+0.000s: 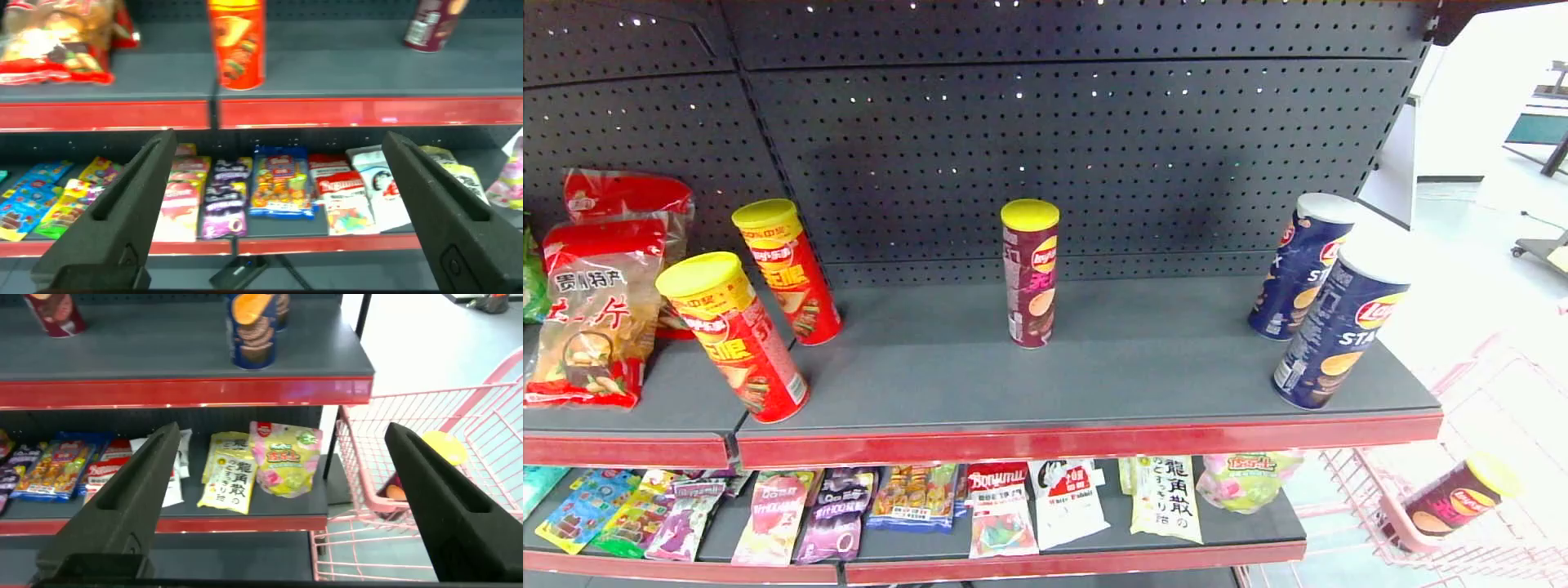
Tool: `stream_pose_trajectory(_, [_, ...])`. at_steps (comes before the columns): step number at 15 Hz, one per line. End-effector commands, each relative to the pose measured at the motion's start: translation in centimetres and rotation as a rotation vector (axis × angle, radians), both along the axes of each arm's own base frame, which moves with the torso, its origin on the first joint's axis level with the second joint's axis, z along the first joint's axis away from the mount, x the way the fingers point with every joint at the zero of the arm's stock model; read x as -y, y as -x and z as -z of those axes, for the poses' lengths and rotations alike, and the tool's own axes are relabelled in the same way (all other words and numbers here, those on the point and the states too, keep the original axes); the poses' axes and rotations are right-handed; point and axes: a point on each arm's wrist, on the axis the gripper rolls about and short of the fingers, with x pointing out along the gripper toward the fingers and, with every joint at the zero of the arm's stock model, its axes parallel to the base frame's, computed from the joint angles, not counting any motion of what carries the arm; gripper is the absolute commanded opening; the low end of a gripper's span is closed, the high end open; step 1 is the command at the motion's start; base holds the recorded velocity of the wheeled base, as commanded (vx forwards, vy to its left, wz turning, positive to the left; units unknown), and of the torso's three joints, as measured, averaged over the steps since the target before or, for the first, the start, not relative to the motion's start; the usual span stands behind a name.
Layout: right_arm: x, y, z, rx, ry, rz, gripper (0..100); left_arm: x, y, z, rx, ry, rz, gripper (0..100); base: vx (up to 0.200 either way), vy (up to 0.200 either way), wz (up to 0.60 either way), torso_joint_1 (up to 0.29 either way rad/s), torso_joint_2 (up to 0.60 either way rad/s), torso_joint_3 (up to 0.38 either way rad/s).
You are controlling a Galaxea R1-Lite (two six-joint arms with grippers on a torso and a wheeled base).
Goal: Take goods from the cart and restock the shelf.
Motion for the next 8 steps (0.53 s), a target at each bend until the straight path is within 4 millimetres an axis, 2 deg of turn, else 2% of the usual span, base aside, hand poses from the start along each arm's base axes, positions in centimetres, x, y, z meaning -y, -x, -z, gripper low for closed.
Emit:
stream_pose_trajectory(1, [0.0,-0.01,-0.01,-0.001,0.0,0.0,100,0.0,0.0,0.0,-0.001,0.0,-0.001,100,0.0,-0.2,0.0,0.012,0.01,-0.002])
stream_pose_trajectory(8, [0.0,0.0,0.0,0.0,0.0,-0.002,100,0.0,0.0,0.0,-0.001,0.0,-0.001,100,0.0,-0.2,0.0,-0.001,0.0,0.004])
